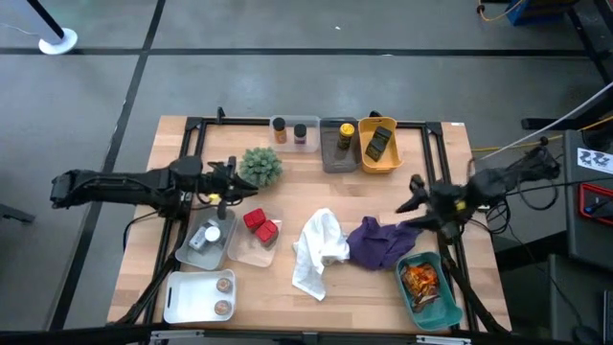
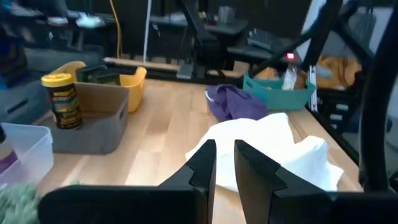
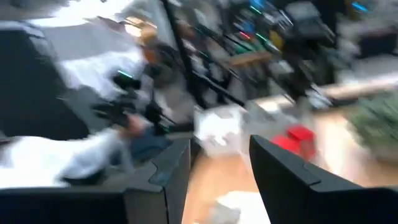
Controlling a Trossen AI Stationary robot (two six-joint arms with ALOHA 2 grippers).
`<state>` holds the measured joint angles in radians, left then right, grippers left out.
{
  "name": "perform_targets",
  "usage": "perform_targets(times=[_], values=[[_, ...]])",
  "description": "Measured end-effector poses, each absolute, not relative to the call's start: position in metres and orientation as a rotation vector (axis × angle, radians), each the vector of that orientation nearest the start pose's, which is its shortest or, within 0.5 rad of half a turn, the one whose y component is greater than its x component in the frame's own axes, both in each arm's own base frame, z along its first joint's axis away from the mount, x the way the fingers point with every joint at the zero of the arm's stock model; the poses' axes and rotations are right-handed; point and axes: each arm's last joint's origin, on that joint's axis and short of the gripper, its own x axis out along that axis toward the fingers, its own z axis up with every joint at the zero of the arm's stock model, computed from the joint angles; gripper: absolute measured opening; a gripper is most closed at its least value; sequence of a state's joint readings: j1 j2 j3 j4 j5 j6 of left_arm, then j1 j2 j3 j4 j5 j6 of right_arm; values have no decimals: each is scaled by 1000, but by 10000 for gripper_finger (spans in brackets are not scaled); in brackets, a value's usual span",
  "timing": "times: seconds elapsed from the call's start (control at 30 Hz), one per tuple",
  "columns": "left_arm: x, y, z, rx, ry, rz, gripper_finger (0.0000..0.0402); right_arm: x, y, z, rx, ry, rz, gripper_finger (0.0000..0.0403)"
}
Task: Sort spices by type
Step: Return to Home Position
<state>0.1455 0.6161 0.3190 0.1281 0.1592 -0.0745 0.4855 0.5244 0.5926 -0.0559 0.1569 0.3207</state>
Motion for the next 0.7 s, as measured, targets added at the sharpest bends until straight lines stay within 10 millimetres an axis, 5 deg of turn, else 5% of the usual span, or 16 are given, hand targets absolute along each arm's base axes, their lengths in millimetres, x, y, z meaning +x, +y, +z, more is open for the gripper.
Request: perform_targets(times=[0.2, 0.37, 0.7], values=[[131, 20, 194, -142, 38, 24, 45, 80, 35, 324, 234, -91, 408, 166], [119, 19, 181, -127, -5, 29, 45, 72, 26, 299, 236, -25, 240, 166], [110, 19, 173, -84, -49, 40, 45, 73, 25, 240, 295, -95, 209, 166]])
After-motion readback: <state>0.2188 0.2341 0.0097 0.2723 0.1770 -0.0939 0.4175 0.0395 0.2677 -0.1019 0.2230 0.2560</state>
